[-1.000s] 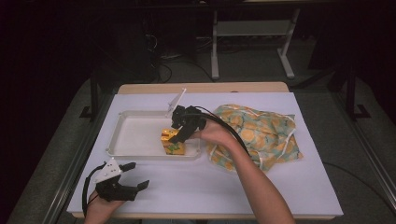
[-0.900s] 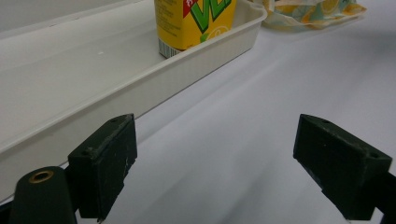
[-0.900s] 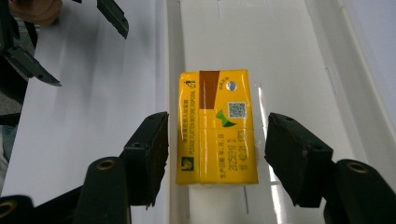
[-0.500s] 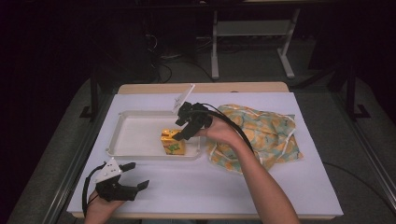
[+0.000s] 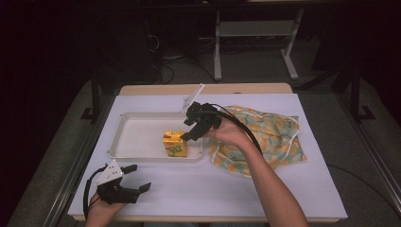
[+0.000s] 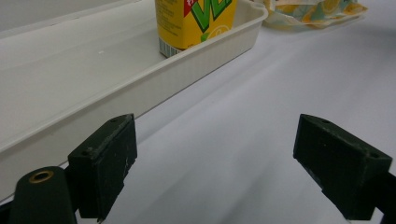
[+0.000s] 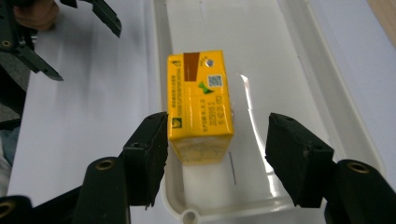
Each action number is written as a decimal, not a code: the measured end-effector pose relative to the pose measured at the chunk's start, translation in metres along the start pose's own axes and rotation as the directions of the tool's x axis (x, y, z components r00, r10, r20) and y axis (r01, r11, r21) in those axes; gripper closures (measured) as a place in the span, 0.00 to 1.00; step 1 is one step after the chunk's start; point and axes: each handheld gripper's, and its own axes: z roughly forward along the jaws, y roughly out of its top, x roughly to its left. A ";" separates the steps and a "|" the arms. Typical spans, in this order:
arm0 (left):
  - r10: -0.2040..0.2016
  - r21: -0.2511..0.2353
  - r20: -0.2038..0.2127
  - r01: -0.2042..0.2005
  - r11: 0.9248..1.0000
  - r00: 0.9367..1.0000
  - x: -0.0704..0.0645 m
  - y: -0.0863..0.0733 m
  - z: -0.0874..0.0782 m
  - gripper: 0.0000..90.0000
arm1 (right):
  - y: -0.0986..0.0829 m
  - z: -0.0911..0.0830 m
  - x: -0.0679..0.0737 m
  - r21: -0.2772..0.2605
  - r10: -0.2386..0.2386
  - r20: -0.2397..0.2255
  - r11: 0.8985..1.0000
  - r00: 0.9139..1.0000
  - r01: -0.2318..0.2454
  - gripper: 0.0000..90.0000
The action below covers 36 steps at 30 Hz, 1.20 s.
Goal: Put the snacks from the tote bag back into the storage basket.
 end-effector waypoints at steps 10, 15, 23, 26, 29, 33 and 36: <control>0.005 0.007 0.000 -0.005 1.000 1.000 0.000 0.000 0.000 0.15 | -0.016 -0.013 -0.005 -0.025 0.049 0.012 0.998 0.999 -0.049 0.42; -0.004 0.002 0.002 0.004 1.000 1.000 0.000 0.000 0.001 0.15 | -0.023 -0.016 -0.005 -0.021 0.063 0.025 0.998 0.998 -0.062 0.41; -0.004 0.008 0.001 0.004 1.000 1.000 -0.001 0.000 0.001 0.15 | -0.037 -0.022 -0.006 -0.024 0.081 0.035 0.996 0.996 -0.081 0.40; -0.002 0.006 0.001 0.002 1.000 1.000 -0.001 0.000 0.001 0.15 | -0.041 -0.025 -0.006 -0.027 0.084 0.039 0.996 0.996 -0.083 0.40; -0.001 0.006 0.000 0.001 1.000 1.000 -0.001 0.000 0.001 0.15 | -0.045 -0.028 -0.006 -0.026 0.097 0.044 0.995 0.994 -0.096 0.39; 0.000 0.013 0.001 0.000 1.000 1.000 -0.001 0.000 0.001 0.15 | -0.053 -0.032 -0.005 -0.028 0.104 0.051 0.994 0.993 -0.103 0.39; -0.001 0.012 0.001 0.001 1.000 1.000 -0.001 0.000 0.001 0.15 | -0.061 -0.035 -0.007 -0.026 0.127 0.056 0.992 0.990 -0.125 0.38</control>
